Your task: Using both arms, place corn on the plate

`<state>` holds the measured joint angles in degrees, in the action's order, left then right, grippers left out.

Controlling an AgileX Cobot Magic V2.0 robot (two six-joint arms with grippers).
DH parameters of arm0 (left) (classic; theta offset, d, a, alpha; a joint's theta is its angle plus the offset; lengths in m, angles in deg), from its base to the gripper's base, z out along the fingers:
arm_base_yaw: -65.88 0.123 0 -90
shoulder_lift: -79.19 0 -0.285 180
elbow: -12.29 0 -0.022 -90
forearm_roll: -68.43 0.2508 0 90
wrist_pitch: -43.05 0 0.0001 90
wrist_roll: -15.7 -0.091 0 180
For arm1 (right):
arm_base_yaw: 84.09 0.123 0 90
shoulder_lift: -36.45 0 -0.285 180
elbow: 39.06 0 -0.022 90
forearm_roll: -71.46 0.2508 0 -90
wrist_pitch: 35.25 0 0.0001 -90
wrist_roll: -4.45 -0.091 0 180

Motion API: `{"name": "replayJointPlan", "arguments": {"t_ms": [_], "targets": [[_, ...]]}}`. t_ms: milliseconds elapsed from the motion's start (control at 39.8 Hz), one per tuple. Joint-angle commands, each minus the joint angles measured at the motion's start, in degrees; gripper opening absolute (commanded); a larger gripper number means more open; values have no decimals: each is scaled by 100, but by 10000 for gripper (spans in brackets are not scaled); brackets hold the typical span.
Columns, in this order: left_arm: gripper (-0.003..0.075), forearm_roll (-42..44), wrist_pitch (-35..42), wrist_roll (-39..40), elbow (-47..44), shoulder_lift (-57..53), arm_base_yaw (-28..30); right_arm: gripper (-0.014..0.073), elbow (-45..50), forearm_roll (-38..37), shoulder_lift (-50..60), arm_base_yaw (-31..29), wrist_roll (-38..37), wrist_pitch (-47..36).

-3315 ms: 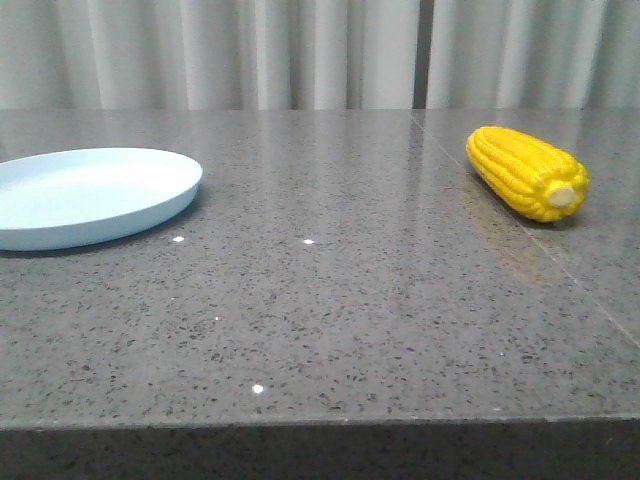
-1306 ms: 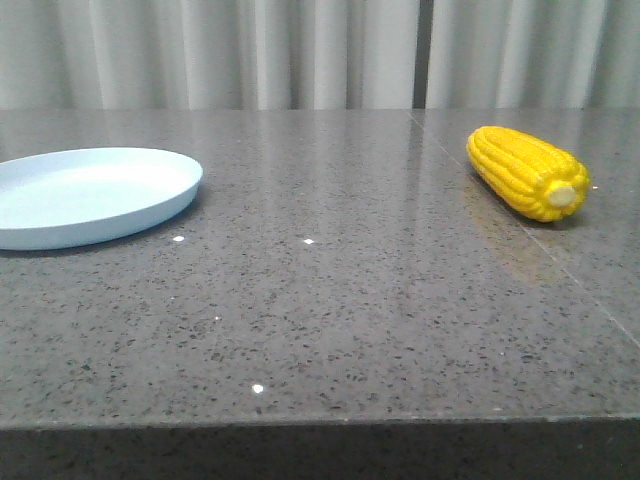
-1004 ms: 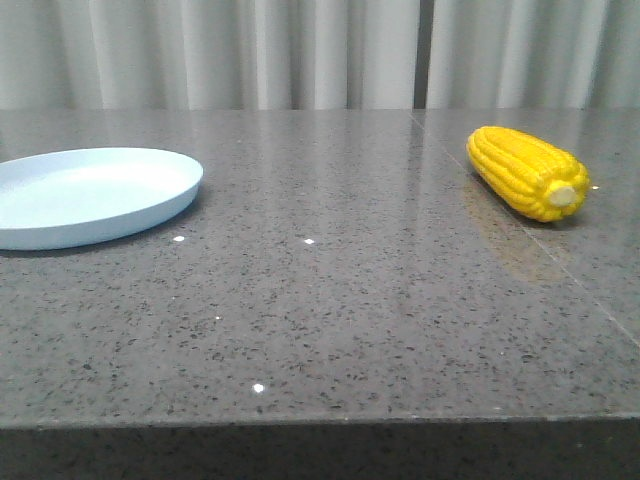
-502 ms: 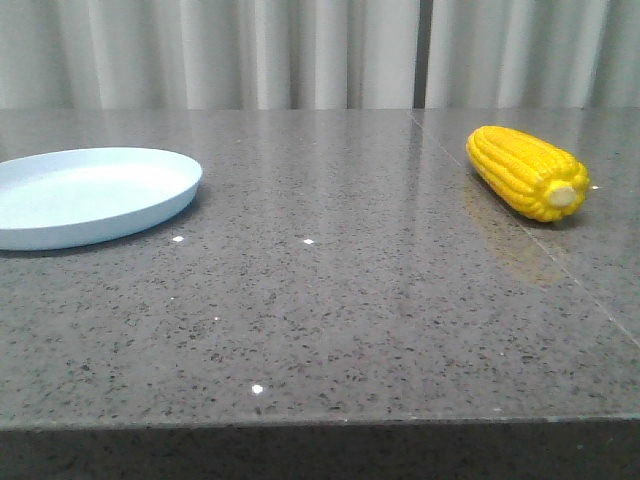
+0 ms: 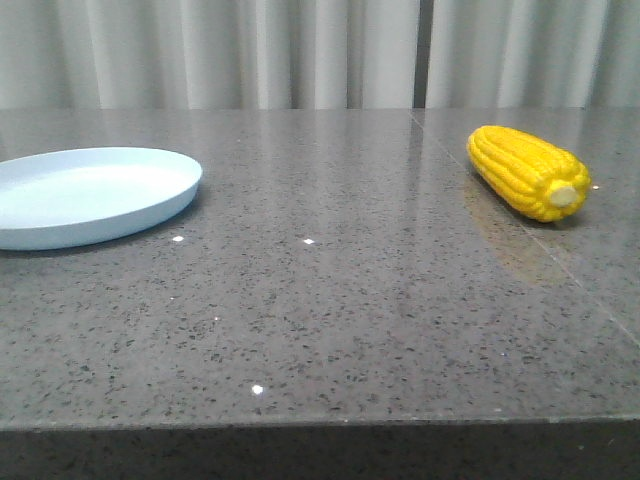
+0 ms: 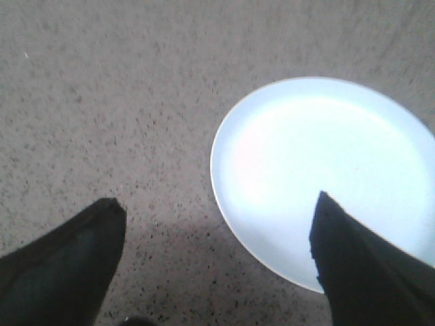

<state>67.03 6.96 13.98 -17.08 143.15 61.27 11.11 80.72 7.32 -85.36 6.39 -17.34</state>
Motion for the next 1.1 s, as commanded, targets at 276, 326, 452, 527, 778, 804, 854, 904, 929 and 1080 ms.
{"name": "replayJointPlan", "arguments": {"t_ms": [276, 326, 452, 527, 778, 804, 854, 904, 929, 1080], "targets": [[459, -155, -1257, 10, 1720, 2200, -45, 580, -205, 11, -85, -41, 53, -484], [458, -173, -1265, 10, 1748, 2401, -45, 580, -205, 11, -85, -41, 53, -484], [458, -179, -1282, 10, 1781, 2763, -45, 580, -205, 11, -85, -41, 53, -484], [457, -179, -1282, 10, 1781, 2910, -45, 580, -205, 11, -85, -41, 53, -484], [309, -238, -1310, 10, 1781, 3104, -54, 580, -205, 11, -85, -41, 53, -484], [277, -238, -1310, 10, 1781, 3104, -54, 580, -205, 11, -85, -41, 53, -484], [221, -238, -1310, 10, 1791, 3104, -54, 580, -205, 11, -85, -41, 53, -484], [149, -238, -1310, 10, 1791, 3104, -54, 580, -205, 11, -85, -41, 53, -484], [105, -238, -1299, 10, 1791, 3104, -54, 580, -205, 11, -85, -41, 53, -484], [-20, -291, -1288, 10, 1806, 3104, -54, 580, -205, 11, -85, -41, 53, -484]]}}
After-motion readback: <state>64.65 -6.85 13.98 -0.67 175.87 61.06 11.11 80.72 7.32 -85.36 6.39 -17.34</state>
